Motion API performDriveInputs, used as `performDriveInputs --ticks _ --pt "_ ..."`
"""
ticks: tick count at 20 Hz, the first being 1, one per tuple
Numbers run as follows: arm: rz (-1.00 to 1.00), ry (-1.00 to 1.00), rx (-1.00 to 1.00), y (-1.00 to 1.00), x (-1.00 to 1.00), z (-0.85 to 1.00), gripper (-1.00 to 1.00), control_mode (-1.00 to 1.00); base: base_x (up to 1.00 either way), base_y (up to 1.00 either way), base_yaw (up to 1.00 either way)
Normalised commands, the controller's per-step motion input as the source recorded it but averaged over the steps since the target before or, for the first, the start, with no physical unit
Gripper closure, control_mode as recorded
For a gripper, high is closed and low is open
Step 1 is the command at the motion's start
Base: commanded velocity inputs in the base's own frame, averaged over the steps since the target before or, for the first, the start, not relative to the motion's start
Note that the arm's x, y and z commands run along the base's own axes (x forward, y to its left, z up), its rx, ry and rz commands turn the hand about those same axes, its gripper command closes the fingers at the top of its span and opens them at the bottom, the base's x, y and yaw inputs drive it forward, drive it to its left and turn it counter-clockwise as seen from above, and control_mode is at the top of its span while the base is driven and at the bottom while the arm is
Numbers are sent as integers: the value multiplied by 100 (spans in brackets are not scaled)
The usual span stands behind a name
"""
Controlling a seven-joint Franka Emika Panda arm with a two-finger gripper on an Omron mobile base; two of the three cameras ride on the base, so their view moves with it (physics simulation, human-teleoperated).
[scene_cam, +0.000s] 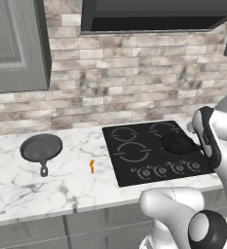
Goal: Place both pans onto different burners. Then place the tomato and the shrimp on different pans.
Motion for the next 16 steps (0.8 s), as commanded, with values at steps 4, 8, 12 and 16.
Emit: performDriveInputs --ticks 4,8,12,16 --pt "-37 1 17 13 0 0 -100 -100 0 0 0" --pt "-28 4 20 26 0 0 -100 -100 0 0 0" --pt "-17 13 17 21 5 1 -100 -100 0 0 0" --pt "-6 17 12 20 3 9 -100 -100 0 0 0"
